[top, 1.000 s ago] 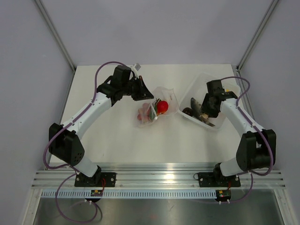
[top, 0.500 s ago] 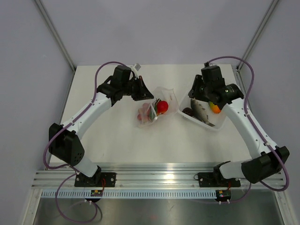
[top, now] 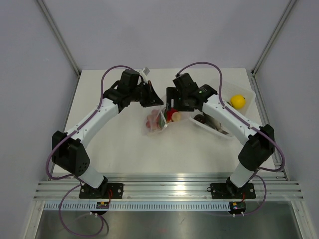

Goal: Place the food in the zip-top bag and seal the zipper
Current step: Place the fake vegetable in the zipper food storage bag, then pick up the fake fruit from the bin.

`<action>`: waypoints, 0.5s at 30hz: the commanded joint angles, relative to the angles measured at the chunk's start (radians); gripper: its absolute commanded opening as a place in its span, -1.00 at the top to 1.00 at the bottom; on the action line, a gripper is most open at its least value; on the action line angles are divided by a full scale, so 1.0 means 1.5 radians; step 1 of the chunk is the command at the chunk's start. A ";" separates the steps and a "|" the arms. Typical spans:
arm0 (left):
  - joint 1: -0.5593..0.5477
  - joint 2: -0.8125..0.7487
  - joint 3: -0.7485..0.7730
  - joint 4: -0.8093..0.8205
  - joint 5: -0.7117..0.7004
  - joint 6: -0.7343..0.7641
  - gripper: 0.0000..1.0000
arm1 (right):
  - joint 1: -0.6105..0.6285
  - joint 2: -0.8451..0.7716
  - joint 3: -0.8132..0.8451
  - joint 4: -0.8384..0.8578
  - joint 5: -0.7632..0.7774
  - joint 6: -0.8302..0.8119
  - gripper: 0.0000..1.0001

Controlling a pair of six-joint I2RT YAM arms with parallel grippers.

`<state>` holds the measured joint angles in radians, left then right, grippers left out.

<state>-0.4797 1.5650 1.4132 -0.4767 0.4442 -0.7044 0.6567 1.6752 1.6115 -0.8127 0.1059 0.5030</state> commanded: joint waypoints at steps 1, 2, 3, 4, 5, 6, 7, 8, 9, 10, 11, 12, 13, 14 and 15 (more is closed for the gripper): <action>-0.003 -0.022 0.015 0.022 0.012 0.005 1.00 | 0.007 -0.030 0.031 -0.007 0.032 -0.013 -0.70; -0.002 -0.022 0.014 0.021 0.012 0.005 1.00 | 0.003 -0.038 0.026 -0.001 0.063 -0.015 -0.71; -0.002 -0.022 0.013 0.021 0.012 0.006 1.00 | -0.001 -0.055 0.019 -0.003 0.077 -0.016 -0.69; -0.002 -0.022 0.013 0.021 0.012 0.006 1.00 | -0.010 -0.063 0.015 -0.005 0.085 -0.017 -0.64; -0.002 -0.022 0.013 0.020 0.012 0.007 1.00 | -0.022 -0.071 0.008 -0.004 0.089 -0.015 -0.61; -0.002 -0.022 0.013 0.020 0.012 0.007 1.00 | -0.051 -0.089 -0.012 -0.003 0.084 -0.014 -0.58; -0.002 -0.023 0.012 0.020 0.011 0.008 1.00 | -0.070 -0.097 -0.025 0.006 0.080 -0.011 -0.51; -0.002 -0.024 0.012 0.020 0.010 0.008 1.00 | -0.089 -0.108 -0.040 0.010 0.073 -0.009 -0.47; -0.002 -0.025 0.012 0.020 0.011 0.009 1.00 | -0.127 -0.125 -0.072 0.014 0.064 -0.009 -0.42; -0.002 -0.025 0.011 0.019 0.008 0.010 1.00 | -0.141 -0.133 -0.088 0.018 0.064 -0.008 -0.39; -0.002 -0.027 0.011 0.018 0.008 0.010 1.00 | -0.156 -0.140 -0.105 0.023 0.066 -0.008 -0.35; -0.002 -0.027 0.011 0.017 0.007 0.012 1.00 | -0.173 -0.150 -0.135 0.026 0.066 -0.009 -0.34; -0.003 -0.028 0.011 0.016 0.006 0.012 1.00 | -0.199 -0.153 -0.152 0.030 0.063 -0.011 -0.34; -0.002 -0.028 0.012 0.016 0.006 0.013 1.00 | -0.213 -0.156 -0.167 0.040 0.060 -0.016 -0.34; -0.002 -0.028 0.012 0.015 0.005 0.013 1.00 | -0.224 -0.153 -0.196 0.044 0.051 -0.017 -0.34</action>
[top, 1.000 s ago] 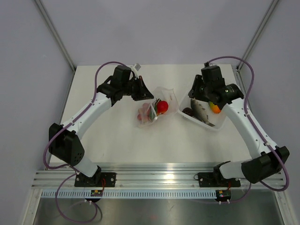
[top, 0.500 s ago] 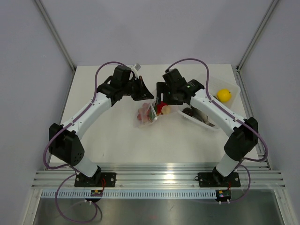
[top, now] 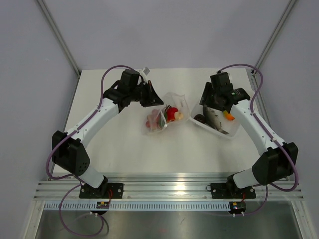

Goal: Place the food in the zip-top bag and seal the zipper
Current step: Pick up the fake fruit from the bin.

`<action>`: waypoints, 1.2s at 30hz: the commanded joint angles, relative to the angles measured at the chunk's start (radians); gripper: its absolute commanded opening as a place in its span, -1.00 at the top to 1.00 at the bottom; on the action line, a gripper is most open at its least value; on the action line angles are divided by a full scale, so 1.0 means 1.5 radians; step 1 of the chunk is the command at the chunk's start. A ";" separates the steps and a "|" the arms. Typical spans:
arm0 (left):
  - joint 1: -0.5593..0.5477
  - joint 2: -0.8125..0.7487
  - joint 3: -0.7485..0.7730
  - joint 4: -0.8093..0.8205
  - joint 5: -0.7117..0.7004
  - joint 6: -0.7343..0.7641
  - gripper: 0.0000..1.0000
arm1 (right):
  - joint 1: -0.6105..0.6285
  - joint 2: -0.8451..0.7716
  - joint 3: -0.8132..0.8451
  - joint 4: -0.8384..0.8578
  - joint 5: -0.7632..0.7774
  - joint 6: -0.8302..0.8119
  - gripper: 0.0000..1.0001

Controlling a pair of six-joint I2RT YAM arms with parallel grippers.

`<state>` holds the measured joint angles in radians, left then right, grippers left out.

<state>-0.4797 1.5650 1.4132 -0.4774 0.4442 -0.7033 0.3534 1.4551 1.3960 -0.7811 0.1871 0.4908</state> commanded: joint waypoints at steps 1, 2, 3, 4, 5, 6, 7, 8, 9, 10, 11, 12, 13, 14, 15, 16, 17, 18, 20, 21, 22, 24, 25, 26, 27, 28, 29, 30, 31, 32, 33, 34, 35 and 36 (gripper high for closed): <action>-0.002 -0.027 0.012 0.017 0.006 0.013 1.00 | -0.045 -0.001 -0.065 0.028 -0.011 -0.010 -0.34; -0.002 -0.027 0.014 0.017 0.006 0.013 1.00 | -0.057 0.005 -0.078 0.041 -0.035 -0.010 -0.34; -0.002 -0.027 0.013 0.017 0.005 0.012 1.00 | -0.065 0.021 -0.103 0.050 -0.051 -0.010 -0.36; -0.002 -0.027 0.013 0.016 0.006 0.013 1.00 | -0.081 0.029 -0.112 0.071 -0.066 -0.009 -0.37; -0.002 -0.027 0.013 0.015 0.005 0.013 1.00 | -0.086 0.038 -0.122 0.082 -0.094 -0.006 -0.39; -0.002 -0.027 0.013 0.014 0.006 0.013 1.00 | -0.088 0.055 -0.134 0.091 -0.104 -0.007 -0.42; -0.002 -0.027 0.013 0.014 0.006 0.013 1.00 | -0.091 0.066 -0.136 0.106 -0.113 -0.006 -0.46; -0.002 -0.027 0.016 0.013 0.006 0.014 1.00 | -0.092 0.084 -0.137 0.113 -0.122 -0.005 -0.49; -0.002 -0.026 0.017 0.011 0.006 0.015 1.00 | -0.091 0.092 -0.137 0.120 -0.122 -0.006 -0.51; -0.002 -0.024 0.021 0.008 0.006 0.016 1.00 | -0.092 0.100 -0.137 0.134 -0.128 -0.007 -0.55; -0.002 -0.023 0.024 0.002 0.005 0.018 1.00 | -0.093 0.106 -0.135 0.140 -0.144 -0.006 -0.57; -0.002 -0.022 0.028 0.001 0.003 0.020 1.00 | -0.093 0.120 -0.130 0.144 -0.145 -0.006 -0.58; -0.002 -0.020 0.031 -0.001 0.002 0.021 1.00 | -0.092 0.125 -0.126 0.144 -0.147 -0.005 -0.59; -0.002 -0.021 0.032 -0.005 0.001 0.022 1.00 | -0.093 0.130 -0.122 0.147 -0.151 -0.005 -0.62; -0.002 -0.020 0.033 -0.006 0.000 0.024 1.00 | -0.093 0.136 -0.117 0.153 -0.153 -0.005 -0.62; -0.002 -0.020 0.035 -0.007 -0.002 0.024 1.00 | -0.093 0.139 -0.114 0.157 -0.155 -0.005 -0.62; -0.002 -0.020 0.034 -0.008 -0.003 0.025 1.00 | -0.094 0.151 -0.107 0.157 -0.156 -0.005 -0.63; -0.002 -0.020 0.033 -0.007 -0.003 0.024 1.00 | -0.094 0.159 -0.104 0.159 -0.157 -0.005 -0.63; -0.002 -0.019 0.033 -0.008 -0.002 0.024 1.00 | -0.093 0.174 -0.098 0.157 -0.158 -0.009 -0.63; -0.002 -0.019 0.033 -0.008 -0.003 0.023 1.00 | -0.094 0.189 -0.097 0.159 -0.158 -0.010 -0.63; -0.002 -0.019 0.033 -0.008 -0.002 0.023 1.00 | -0.094 0.195 -0.104 0.164 -0.160 -0.010 -0.61; -0.002 -0.020 0.033 -0.009 -0.005 0.024 1.00 | -0.094 0.210 -0.117 0.175 -0.162 -0.009 -0.59; -0.002 -0.020 0.032 -0.010 -0.005 0.025 1.00 | -0.096 0.217 -0.121 0.183 -0.164 -0.009 -0.58; -0.002 -0.020 0.032 -0.009 -0.005 0.025 1.00 | -0.096 0.228 -0.130 0.186 -0.166 -0.009 -0.58; -0.002 -0.020 0.031 -0.008 -0.005 0.024 1.00 | -0.096 0.233 -0.135 0.191 -0.166 -0.007 -0.56; -0.002 -0.019 0.031 -0.009 -0.003 0.024 1.00 | -0.096 0.238 -0.138 0.196 -0.166 -0.006 -0.53; -0.002 -0.018 0.031 -0.008 -0.004 0.023 1.00 | -0.098 0.244 -0.142 0.198 -0.162 -0.004 -0.50; -0.002 -0.019 0.031 -0.007 -0.001 0.023 1.00 | -0.097 0.244 -0.144 0.197 -0.158 -0.003 -0.46; -0.002 -0.019 0.030 -0.007 -0.003 0.023 1.00 | -0.098 0.242 -0.146 0.196 -0.153 -0.004 -0.34; -0.002 -0.020 0.030 -0.008 -0.003 0.023 1.00 | -0.100 0.238 -0.147 0.194 -0.142 -0.004 -0.28; -0.002 -0.021 0.030 -0.008 -0.004 0.024 1.00 | -0.101 0.227 -0.150 0.193 -0.137 -0.005 -0.22; -0.002 -0.022 0.030 -0.009 -0.004 0.024 1.00 | -0.102 0.220 -0.149 0.185 -0.130 -0.007 -0.06; -0.002 -0.022 0.030 -0.008 -0.004 0.024 1.00 | -0.104 0.204 -0.147 0.180 -0.111 -0.008 -0.01; -0.002 -0.021 0.029 -0.009 -0.004 0.024 1.00 | -0.105 0.195 -0.146 0.176 -0.104 -0.010 0.05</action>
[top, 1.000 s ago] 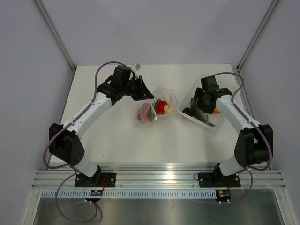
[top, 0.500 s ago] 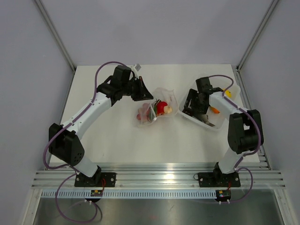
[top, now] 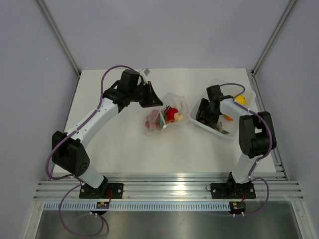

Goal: Place the food in the zip-top bag and seal the zipper
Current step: Pick up the fake fruit from the bin, then place the fake fruit in the zipper food storage bag.

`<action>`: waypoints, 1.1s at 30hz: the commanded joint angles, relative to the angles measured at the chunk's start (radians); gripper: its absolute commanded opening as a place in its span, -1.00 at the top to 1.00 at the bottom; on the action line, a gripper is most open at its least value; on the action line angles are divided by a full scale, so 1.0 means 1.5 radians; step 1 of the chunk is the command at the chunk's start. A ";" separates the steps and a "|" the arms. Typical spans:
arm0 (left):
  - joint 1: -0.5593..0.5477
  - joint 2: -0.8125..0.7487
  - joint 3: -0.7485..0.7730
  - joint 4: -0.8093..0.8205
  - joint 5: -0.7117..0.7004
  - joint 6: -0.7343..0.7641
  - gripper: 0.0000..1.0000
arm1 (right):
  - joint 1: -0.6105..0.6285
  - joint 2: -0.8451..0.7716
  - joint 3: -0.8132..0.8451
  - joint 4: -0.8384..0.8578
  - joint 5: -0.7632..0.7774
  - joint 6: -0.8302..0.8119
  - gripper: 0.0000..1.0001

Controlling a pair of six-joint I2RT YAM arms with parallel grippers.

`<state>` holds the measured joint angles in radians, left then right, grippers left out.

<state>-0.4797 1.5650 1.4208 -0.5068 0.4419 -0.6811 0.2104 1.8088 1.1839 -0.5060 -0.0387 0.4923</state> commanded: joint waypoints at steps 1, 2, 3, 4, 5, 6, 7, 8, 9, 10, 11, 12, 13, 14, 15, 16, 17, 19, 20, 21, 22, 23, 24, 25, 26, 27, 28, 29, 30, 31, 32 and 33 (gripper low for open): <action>-0.002 -0.021 0.023 0.012 -0.002 0.008 1.00 | -0.011 -0.051 -0.004 -0.021 0.052 -0.014 0.09; -0.002 -0.021 0.022 0.013 -0.002 0.007 1.00 | -0.012 -0.075 -0.002 -0.027 0.065 -0.017 0.11; -0.002 -0.021 0.022 0.013 -0.001 0.007 1.00 | -0.013 -0.089 -0.001 -0.033 0.069 -0.017 0.11; -0.002 -0.021 0.021 0.014 0.000 0.007 1.00 | -0.014 -0.102 0.001 -0.046 0.073 -0.019 0.12; -0.002 -0.020 0.021 0.015 -0.001 0.006 1.00 | -0.015 -0.132 0.005 -0.053 0.081 -0.019 0.11; -0.002 -0.020 0.021 0.016 0.000 0.006 1.00 | -0.015 -0.146 0.007 -0.059 0.085 -0.020 0.12; -0.002 -0.020 0.021 0.018 0.001 0.005 1.00 | -0.019 -0.162 0.010 -0.075 0.086 -0.023 0.13; -0.002 -0.019 0.021 0.017 0.003 0.005 1.00 | -0.017 -0.188 0.023 -0.082 0.089 -0.024 0.13; -0.002 -0.019 0.021 0.017 0.002 0.005 1.00 | -0.017 -0.198 0.030 -0.092 0.086 -0.025 0.13; -0.002 -0.019 0.021 0.017 0.003 0.005 1.00 | -0.018 -0.209 0.039 -0.112 0.081 -0.025 0.13; -0.002 -0.020 0.022 0.017 0.003 0.005 1.00 | -0.017 -0.231 0.057 -0.121 0.066 -0.025 0.14; -0.002 -0.021 0.021 0.017 0.002 0.006 1.00 | -0.017 -0.242 0.064 -0.124 0.051 -0.025 0.14; -0.002 -0.021 0.021 0.016 0.000 0.006 1.00 | -0.014 -0.255 0.069 -0.124 0.036 -0.022 0.15; -0.002 -0.022 0.021 0.017 0.000 0.006 1.00 | -0.010 -0.276 0.080 -0.126 0.029 -0.018 0.17; -0.002 -0.022 0.021 0.017 0.000 0.005 1.00 | -0.002 -0.283 0.088 -0.126 0.011 -0.018 0.17; -0.002 -0.023 0.020 0.017 0.000 0.005 1.00 | 0.006 -0.290 0.098 -0.135 0.014 -0.014 0.16; -0.002 -0.023 0.019 0.017 0.000 0.004 1.00 | 0.037 -0.298 0.122 -0.139 0.022 -0.014 0.16; -0.002 -0.023 0.019 0.019 0.000 0.002 1.00 | 0.078 -0.299 0.145 -0.151 0.054 -0.010 0.16; -0.002 -0.023 0.018 0.019 -0.001 0.000 1.00 | 0.115 -0.294 0.168 -0.155 0.058 -0.007 0.15; -0.002 -0.023 0.019 0.020 0.000 0.000 1.00 | 0.136 -0.291 0.177 -0.156 0.063 -0.004 0.16; -0.002 -0.024 0.018 0.020 0.000 -0.002 1.00 | 0.150 -0.286 0.193 -0.153 0.067 0.003 0.14; -0.002 -0.025 0.018 0.020 0.000 -0.002 1.00 | 0.180 -0.273 0.201 -0.150 0.069 0.005 0.14; -0.002 -0.026 0.018 0.021 0.000 -0.003 1.00 | 0.191 -0.266 0.208 -0.147 0.069 0.010 0.14; -0.002 -0.028 0.018 0.020 0.000 -0.003 1.00 | 0.201 -0.258 0.215 -0.144 0.071 0.011 0.13; -0.003 -0.029 0.018 0.019 0.000 -0.004 1.00 | 0.214 -0.239 0.226 -0.144 0.074 0.012 0.13; -0.002 -0.031 0.018 0.020 -0.001 -0.004 1.00 | 0.232 -0.229 0.231 -0.142 0.077 0.014 0.13; -0.002 -0.032 0.017 0.019 -0.001 -0.004 1.00 | 0.240 -0.220 0.235 -0.138 0.075 0.015 0.13; -0.002 -0.035 0.016 0.020 0.000 -0.004 1.00 | 0.247 -0.203 0.240 -0.135 0.074 0.016 0.10; -0.002 -0.034 0.017 0.020 -0.001 -0.004 1.00 | 0.259 -0.192 0.243 -0.128 0.072 0.018 0.06; -0.002 -0.035 0.017 0.020 -0.001 -0.005 1.00 | 0.265 -0.180 0.254 -0.128 0.059 0.015 -0.06; -0.002 -0.035 0.017 0.020 -0.001 -0.006 1.00 | 0.269 -0.153 0.265 -0.133 0.048 0.011 -0.25; -0.002 -0.035 0.018 0.021 0.002 -0.006 1.00 | 0.275 -0.137 0.280 -0.159 0.042 -0.003 -0.67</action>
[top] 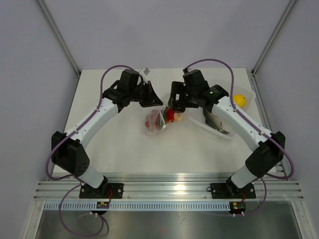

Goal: Place the food in the zip-top bag and seal the zipper
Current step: Place the fake fruit in the zipper food storage bag, then pick up the fake fruit from the bin.

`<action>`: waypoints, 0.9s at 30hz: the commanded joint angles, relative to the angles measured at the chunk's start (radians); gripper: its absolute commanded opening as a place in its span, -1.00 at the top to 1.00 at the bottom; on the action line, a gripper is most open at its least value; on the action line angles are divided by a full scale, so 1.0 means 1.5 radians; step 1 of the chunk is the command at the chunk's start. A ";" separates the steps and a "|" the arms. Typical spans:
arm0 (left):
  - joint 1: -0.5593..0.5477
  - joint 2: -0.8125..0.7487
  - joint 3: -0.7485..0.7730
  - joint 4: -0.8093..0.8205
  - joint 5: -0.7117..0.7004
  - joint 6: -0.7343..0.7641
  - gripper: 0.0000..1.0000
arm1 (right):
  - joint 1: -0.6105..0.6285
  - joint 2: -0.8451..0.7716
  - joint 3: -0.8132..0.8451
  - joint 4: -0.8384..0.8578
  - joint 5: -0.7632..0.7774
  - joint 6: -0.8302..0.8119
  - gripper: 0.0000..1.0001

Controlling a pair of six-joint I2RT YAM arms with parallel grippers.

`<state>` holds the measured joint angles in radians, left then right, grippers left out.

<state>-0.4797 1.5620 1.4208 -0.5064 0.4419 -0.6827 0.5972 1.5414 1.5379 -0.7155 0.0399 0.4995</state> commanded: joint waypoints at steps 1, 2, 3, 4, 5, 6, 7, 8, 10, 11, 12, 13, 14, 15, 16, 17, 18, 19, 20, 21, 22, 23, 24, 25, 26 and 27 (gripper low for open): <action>-0.002 -0.033 0.018 0.023 0.001 -0.006 1.00 | 0.026 0.056 0.072 -0.034 -0.006 -0.015 -0.81; -0.002 -0.033 0.016 0.023 -0.001 -0.009 1.00 | 0.029 0.071 0.081 -0.045 0.001 -0.021 -0.90; -0.002 -0.035 0.015 0.027 -0.002 -0.010 1.00 | 0.029 0.070 0.085 -0.054 0.010 -0.026 -0.93; -0.002 -0.035 0.014 0.028 -0.003 -0.011 1.00 | 0.029 0.065 0.082 -0.052 0.037 -0.030 -0.94; -0.002 -0.036 0.011 0.029 -0.003 -0.012 1.00 | 0.027 0.045 0.073 -0.049 0.058 -0.031 -0.94; -0.002 -0.036 0.011 0.030 -0.005 -0.011 1.00 | 0.026 0.034 0.069 -0.051 0.080 -0.034 -0.94; -0.002 -0.036 0.010 0.031 -0.004 -0.011 1.00 | 0.021 0.024 0.063 -0.052 0.107 -0.035 -0.91; -0.002 -0.036 0.010 0.032 -0.003 -0.011 1.00 | 0.000 0.004 0.059 -0.054 0.111 -0.038 -0.88; -0.002 -0.035 0.009 0.033 -0.001 -0.012 1.00 | -0.036 -0.013 0.038 -0.055 0.103 -0.039 -0.76; -0.002 -0.035 0.008 0.035 0.000 -0.012 1.00 | -0.080 -0.030 0.027 -0.054 0.098 -0.036 -0.70; -0.002 -0.035 0.007 0.035 0.000 -0.012 1.00 | -0.102 -0.039 0.016 -0.049 0.092 -0.034 -0.65; -0.002 -0.035 0.007 0.036 0.000 -0.011 1.00 | -0.124 -0.047 -0.009 -0.047 0.088 -0.034 -0.59; -0.002 -0.037 0.006 0.037 0.001 -0.010 1.00 | -0.148 -0.059 -0.021 -0.045 0.093 -0.034 -0.45; -0.002 -0.037 0.006 0.036 0.002 -0.010 1.00 | -0.191 -0.063 -0.033 -0.041 0.101 -0.034 -0.40; -0.002 -0.037 0.007 0.035 0.002 -0.009 1.00 | -0.216 -0.065 -0.058 -0.039 0.115 -0.034 -0.36; -0.002 -0.037 0.007 0.036 0.003 -0.008 1.00 | -0.238 -0.060 -0.067 -0.040 0.120 -0.033 -0.30; -0.002 -0.038 0.007 0.035 0.004 -0.006 1.00 | -0.300 -0.051 -0.088 -0.033 0.130 -0.032 -0.29; -0.002 -0.038 0.007 0.035 0.004 -0.006 1.00 | -0.318 -0.045 -0.108 -0.030 0.139 -0.035 -0.29; -0.002 -0.039 0.007 0.033 0.004 -0.004 1.00 | -0.336 -0.029 -0.115 -0.025 0.145 -0.036 -0.34; -0.002 -0.040 0.007 0.032 0.002 -0.003 1.00 | -0.356 -0.018 -0.120 -0.018 0.153 -0.041 -0.49; -0.002 -0.040 0.007 0.032 0.003 -0.001 1.00 | -0.364 0.006 -0.122 -0.014 0.168 -0.046 -0.57; -0.002 -0.040 0.007 0.031 0.001 0.000 1.00 | -0.370 0.019 -0.120 -0.013 0.173 -0.051 -0.62; -0.002 -0.040 0.008 0.030 0.001 0.001 1.00 | -0.373 0.034 -0.114 -0.011 0.184 -0.064 -0.68; -0.002 -0.039 0.009 0.029 0.002 0.003 1.00 | -0.372 0.062 -0.101 -0.009 0.206 -0.075 -0.69; -0.002 -0.039 0.011 0.028 0.002 0.004 1.00 | -0.372 0.079 -0.092 -0.006 0.214 -0.088 -0.71; -0.002 -0.038 0.012 0.028 0.003 0.004 1.00 | -0.372 0.097 -0.081 -0.010 0.223 -0.113 -0.71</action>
<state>-0.4797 1.5440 1.4204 -0.4995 0.4416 -0.6888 0.0296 1.6341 1.3651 -0.7570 0.2920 0.4114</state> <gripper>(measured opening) 0.005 0.851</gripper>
